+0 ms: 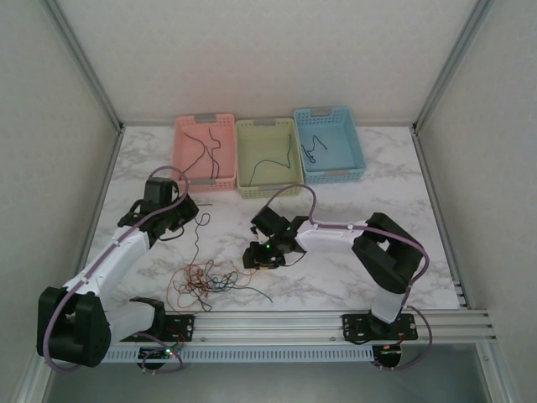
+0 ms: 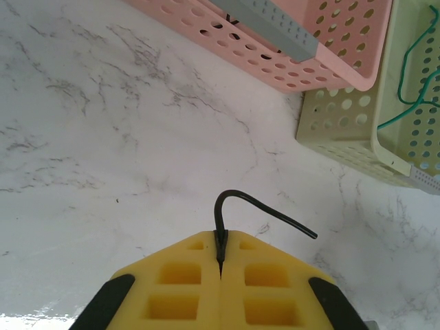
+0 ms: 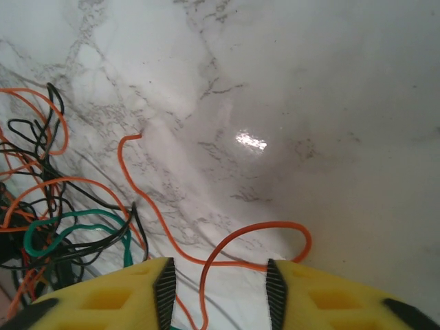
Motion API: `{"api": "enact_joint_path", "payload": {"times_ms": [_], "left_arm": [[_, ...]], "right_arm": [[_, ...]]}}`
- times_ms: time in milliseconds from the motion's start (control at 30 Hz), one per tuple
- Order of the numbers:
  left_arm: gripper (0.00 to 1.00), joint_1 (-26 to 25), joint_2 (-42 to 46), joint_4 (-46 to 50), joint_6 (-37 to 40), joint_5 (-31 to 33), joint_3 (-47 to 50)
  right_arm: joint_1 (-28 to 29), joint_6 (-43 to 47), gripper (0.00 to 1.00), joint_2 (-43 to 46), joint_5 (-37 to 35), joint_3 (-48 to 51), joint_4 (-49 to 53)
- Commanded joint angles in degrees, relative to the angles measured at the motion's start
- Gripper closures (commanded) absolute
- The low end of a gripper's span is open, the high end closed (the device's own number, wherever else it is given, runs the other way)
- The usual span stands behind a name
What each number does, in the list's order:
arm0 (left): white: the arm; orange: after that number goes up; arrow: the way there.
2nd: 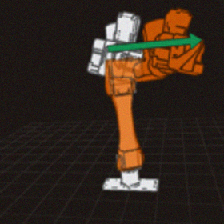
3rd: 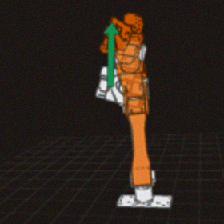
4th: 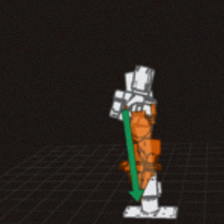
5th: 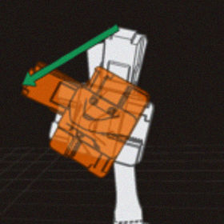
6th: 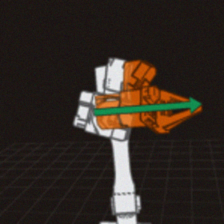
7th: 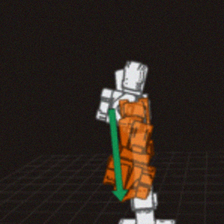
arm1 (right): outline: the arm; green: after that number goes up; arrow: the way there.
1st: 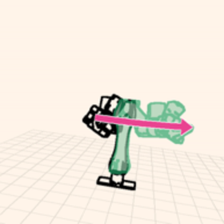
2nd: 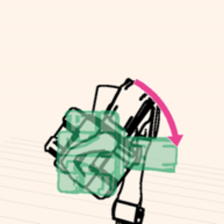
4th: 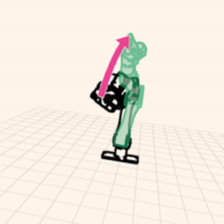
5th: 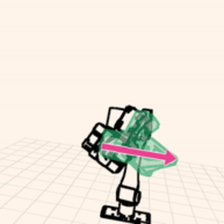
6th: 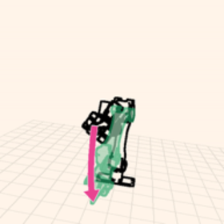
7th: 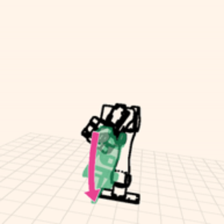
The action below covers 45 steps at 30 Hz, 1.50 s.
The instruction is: Untangle the cables
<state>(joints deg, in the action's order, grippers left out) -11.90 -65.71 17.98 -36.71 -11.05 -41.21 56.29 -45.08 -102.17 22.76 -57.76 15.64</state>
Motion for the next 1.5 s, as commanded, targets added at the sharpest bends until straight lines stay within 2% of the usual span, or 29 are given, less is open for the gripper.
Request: {"api": "enact_joint_path", "payload": {"times_ms": [0, 67, 200, 400, 467, 633, 833, 1233, 1467], "left_arm": [[1.00, -0.32, 0.12, -0.74, -0.38, 0.72, 0.41], [1.00, -0.32, 0.16, -0.82, -0.47, 0.79, 0.34], [1.00, -0.32, 0.47, -0.17, -0.23, 0.86, -0.08], [1.00, -0.32, 1.93, 3.15, 1.06, 3.62, -1.50], [1.00, -0.25, 2.20, 4.35, 1.28, 5.03, -1.99], [1.00, -0.15, 3.52, 4.96, 1.47, 6.07, -2.16], [1.00, -0.07, 4.91, 5.76, 1.20, 8.27, -2.63], [1.00, 0.10, 9.69, 15.57, 3.48, 19.60, -8.77], [1.00, 0.17, 13.30, 19.24, 4.80, 23.88, -16.72]], "right_arm": [[0.35, -0.78, 0.75, -1.10, 0.57, -1.56, 0.49], [0.32, -0.51, 0.86, -0.80, -0.73, -1.87, 0.94], [0.31, 0.93, 1.00, 1.12, -5.15, -3.33, 2.88], [-4.28, 7.31, 1.00, 11.41, -15.58, -6.30, 10.64], [-7.72, 9.50, 1.00, 17.15, -18.81, -6.31, 13.36], [-20.54, 14.05, 1.00, 33.54, -23.34, -5.42, 18.14], [-30.33, 18.42, 1.00, 46.50, -29.26, -5.79, 21.86], [-43.10, 23.05, 1.00, 50.92, -54.13, -14.58, 33.15], [-47.68, 20.42, 1.00, 50.93, -57.13, -21.02, 30.50]]}}
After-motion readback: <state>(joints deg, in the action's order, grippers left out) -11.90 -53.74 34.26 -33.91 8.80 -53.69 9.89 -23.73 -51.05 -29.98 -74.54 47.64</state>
